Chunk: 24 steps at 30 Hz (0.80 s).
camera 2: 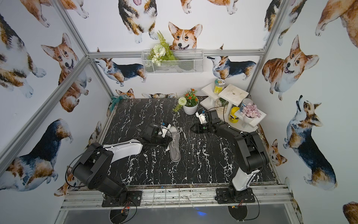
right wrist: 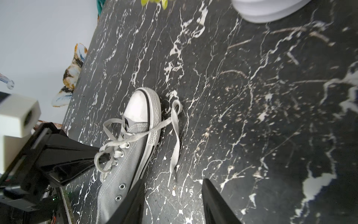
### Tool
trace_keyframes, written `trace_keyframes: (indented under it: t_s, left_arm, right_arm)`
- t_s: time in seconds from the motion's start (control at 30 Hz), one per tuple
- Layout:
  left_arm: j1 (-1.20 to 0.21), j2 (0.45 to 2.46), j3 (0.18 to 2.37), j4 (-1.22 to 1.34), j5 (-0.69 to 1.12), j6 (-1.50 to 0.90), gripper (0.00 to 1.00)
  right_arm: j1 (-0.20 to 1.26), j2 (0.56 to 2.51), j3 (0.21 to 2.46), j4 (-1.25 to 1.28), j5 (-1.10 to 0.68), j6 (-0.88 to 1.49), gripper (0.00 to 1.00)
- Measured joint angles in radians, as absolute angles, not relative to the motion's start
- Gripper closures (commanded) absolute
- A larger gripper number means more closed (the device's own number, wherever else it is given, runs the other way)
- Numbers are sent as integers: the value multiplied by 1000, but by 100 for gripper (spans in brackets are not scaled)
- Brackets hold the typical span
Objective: Tie the shoes
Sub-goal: Cross the shoelace with the shoelace.
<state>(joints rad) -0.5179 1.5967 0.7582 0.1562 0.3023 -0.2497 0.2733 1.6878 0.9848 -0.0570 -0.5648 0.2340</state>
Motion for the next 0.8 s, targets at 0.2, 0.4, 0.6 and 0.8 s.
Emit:
trace_keyframes:
  t_s: [0.2,0.4,0.6,0.8]
  left_arm:
    - [-518,1597,764,155,302,-250,100]
    - [-518,1597,765,152,303,-250,100]
    - [-518,1597,765,152,303,-250,100]
    - [-518,1599,765,152,305,-260,100]
  right_arm:
    - [341,1751,1000,-48,-474,237,59]
    - [378,1848,1085,-52,-407,215,59]
    - [402,1921,1156,-76,-384,175,59]
    - [419,1961,1189,-105,-367,147,62]
